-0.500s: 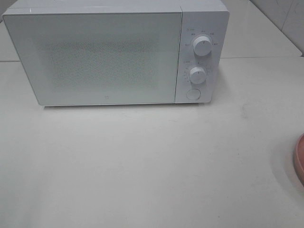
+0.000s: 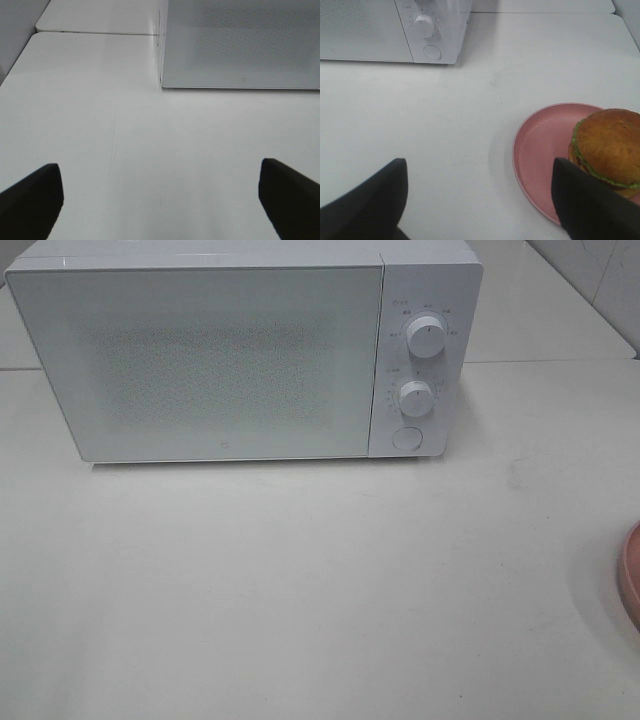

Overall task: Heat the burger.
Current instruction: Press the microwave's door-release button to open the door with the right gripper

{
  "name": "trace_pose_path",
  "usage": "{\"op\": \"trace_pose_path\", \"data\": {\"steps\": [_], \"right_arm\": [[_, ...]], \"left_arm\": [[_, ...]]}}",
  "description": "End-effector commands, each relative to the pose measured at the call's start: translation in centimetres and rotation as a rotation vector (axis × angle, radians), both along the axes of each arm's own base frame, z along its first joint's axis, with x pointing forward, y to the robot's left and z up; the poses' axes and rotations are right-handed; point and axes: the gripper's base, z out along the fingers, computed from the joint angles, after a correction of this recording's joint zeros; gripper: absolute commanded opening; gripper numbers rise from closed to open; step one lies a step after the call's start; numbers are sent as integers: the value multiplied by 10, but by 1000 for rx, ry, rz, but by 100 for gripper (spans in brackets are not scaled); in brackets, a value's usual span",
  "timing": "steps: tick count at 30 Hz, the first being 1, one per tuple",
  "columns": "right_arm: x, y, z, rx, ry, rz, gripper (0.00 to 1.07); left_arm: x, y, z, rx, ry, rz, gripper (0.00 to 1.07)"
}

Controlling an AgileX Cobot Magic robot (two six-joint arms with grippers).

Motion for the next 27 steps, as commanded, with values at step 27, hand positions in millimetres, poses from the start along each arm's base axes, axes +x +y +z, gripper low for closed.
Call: {"op": "trace_pose_path", "data": {"steps": [27], "right_arm": [[84, 3, 24, -6, 69, -19, 75]], "left_arm": [[-3, 0, 0, 6, -28, 4, 98]]}}
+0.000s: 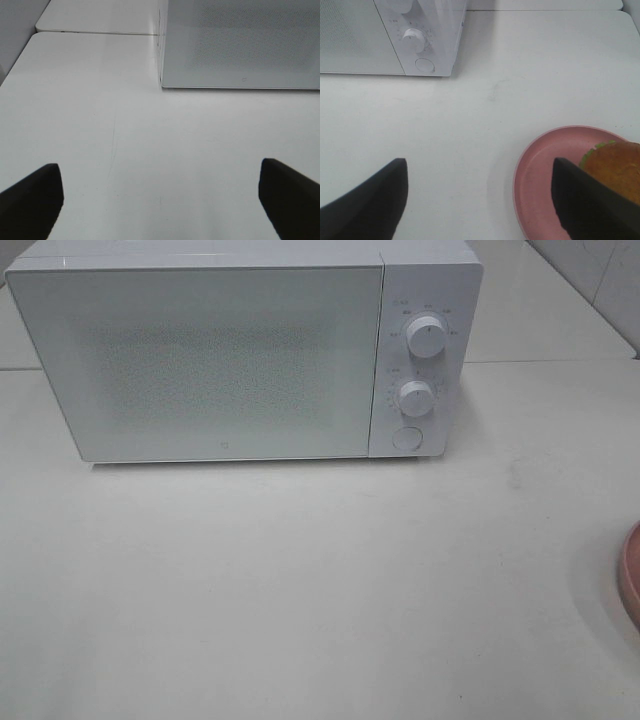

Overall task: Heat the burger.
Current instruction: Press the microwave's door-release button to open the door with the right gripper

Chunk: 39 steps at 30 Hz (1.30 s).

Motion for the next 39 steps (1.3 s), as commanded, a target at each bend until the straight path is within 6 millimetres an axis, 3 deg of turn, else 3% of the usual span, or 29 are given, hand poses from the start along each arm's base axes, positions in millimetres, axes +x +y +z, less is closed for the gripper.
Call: {"op": "trace_pose_path", "data": {"steps": [1, 15, 31, 39], "right_arm": [[8, 0, 1, -9, -21, -1, 75], [46, 0, -2, -9, -27, -15, 75], [105, 1, -13, -24, -105, -36, 75], [132, 12, -22, -63, -158, 33, 75]], "left_arm": [[-3, 0, 0, 6, -28, 4, 98], [-3, 0, 0, 6, -28, 4, 98], [-3, 0, 0, 6, -28, 4, 98], [-3, 0, 0, 6, -28, 4, 98]]}}
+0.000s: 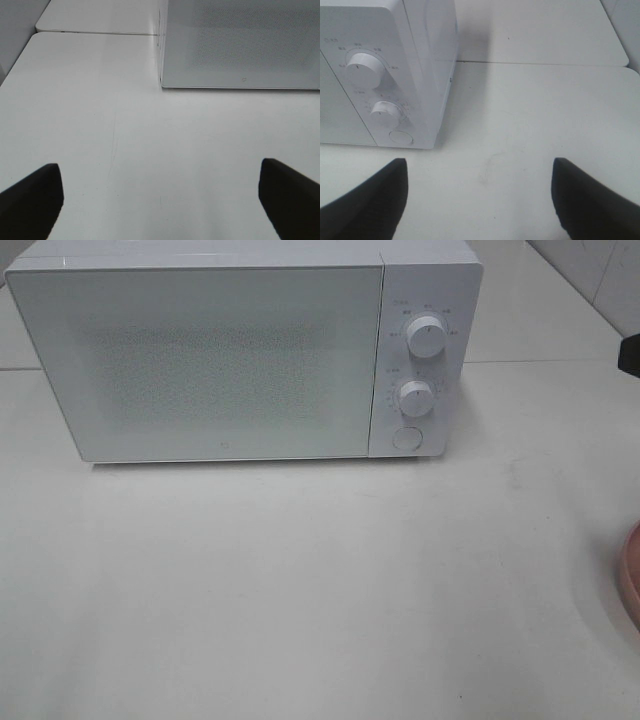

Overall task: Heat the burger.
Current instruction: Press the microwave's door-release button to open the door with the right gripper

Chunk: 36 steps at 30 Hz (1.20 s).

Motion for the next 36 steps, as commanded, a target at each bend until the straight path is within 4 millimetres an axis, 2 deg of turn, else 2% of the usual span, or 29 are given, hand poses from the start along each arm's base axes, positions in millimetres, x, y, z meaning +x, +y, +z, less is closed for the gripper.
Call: {"op": "trace_pose_path", "data": {"steps": [1, 6, 7, 15, 22, 36], "right_arm": [[14, 10, -4, -25, -48, 56, 75], [22, 21, -18, -20, -55, 99, 75], [25, 26, -27, -11, -78, 117, 75], [22, 43, -56, 24, -110, 154, 75], [20, 59, -82, -29, -131, 156, 75], [15, 94, -106, -103, -194, 74, 75]], "left_arm": [[-3, 0, 0, 6, -28, 4, 98], [-3, 0, 0, 6, -28, 4, 98], [-3, 0, 0, 6, -28, 4, 98], [-3, 0, 0, 5, -28, 3, 98], [-3, 0, 0, 5, -28, 3, 98], [-3, 0, 0, 5, -28, 3, 98]]}}
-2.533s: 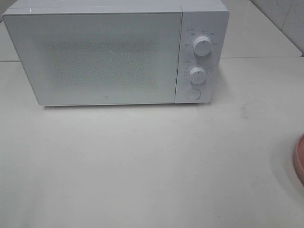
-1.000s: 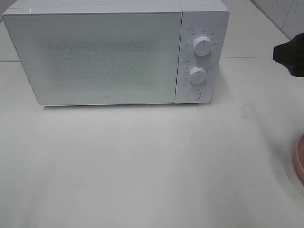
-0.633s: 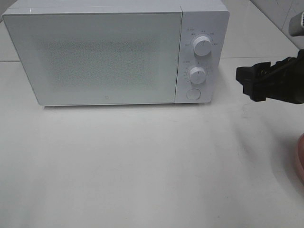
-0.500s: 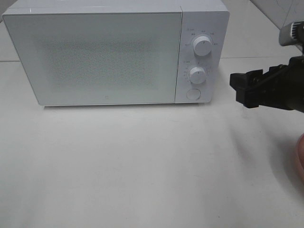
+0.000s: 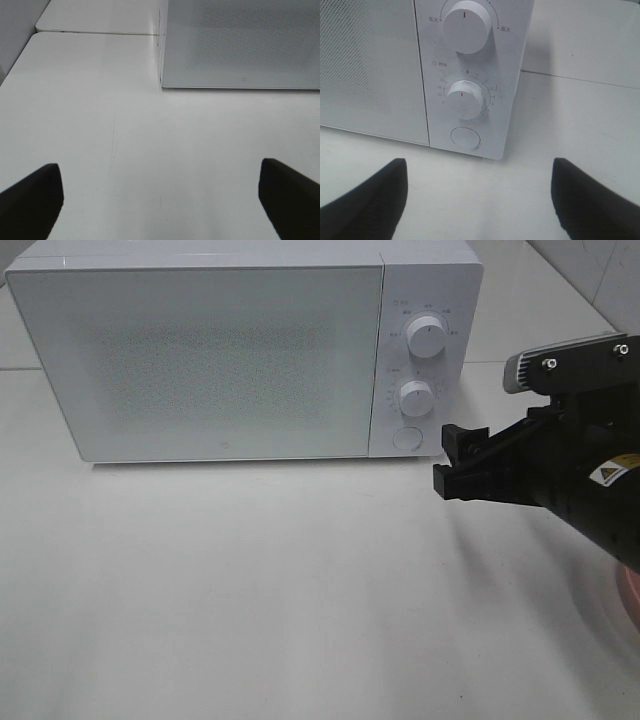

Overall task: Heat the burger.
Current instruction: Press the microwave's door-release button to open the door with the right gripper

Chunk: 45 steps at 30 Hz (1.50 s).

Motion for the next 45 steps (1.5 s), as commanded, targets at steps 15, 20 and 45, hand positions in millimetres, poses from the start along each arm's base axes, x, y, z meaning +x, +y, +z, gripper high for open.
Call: {"op": "trace_pose_path", "data": {"steps": [15, 20, 45], "right_arm": [[-3, 36, -25, -17, -4, -54, 75], [-2, 38, -26, 70, 9, -90, 74], [-3, 38, -27, 1311, 165, -575, 19]], "left_arm": [[-3, 0, 0, 5, -28, 3, 98], [-3, 0, 0, 5, -28, 3, 98], [-3, 0, 0, 5, -28, 3, 98]]}}
